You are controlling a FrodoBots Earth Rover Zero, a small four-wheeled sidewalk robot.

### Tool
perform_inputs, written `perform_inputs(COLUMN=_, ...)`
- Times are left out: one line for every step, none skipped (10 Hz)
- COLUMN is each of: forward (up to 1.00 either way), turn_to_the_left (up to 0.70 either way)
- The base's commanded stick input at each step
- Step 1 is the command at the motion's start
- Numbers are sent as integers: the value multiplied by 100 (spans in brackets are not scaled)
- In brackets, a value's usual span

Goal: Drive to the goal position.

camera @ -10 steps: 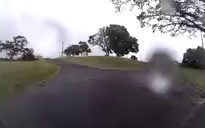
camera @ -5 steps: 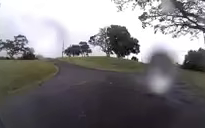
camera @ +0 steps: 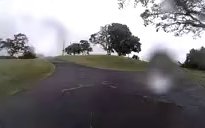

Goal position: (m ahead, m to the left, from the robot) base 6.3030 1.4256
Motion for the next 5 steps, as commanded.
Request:
perform_inputs(forward=85, turn_to_the_left=34)
perform_inputs(forward=85, turn_to_the_left=34)
perform_inputs(forward=85, turn_to_the_left=34)
perform_inputs(forward=85, turn_to_the_left=34)
perform_inputs(forward=85, turn_to_the_left=34)
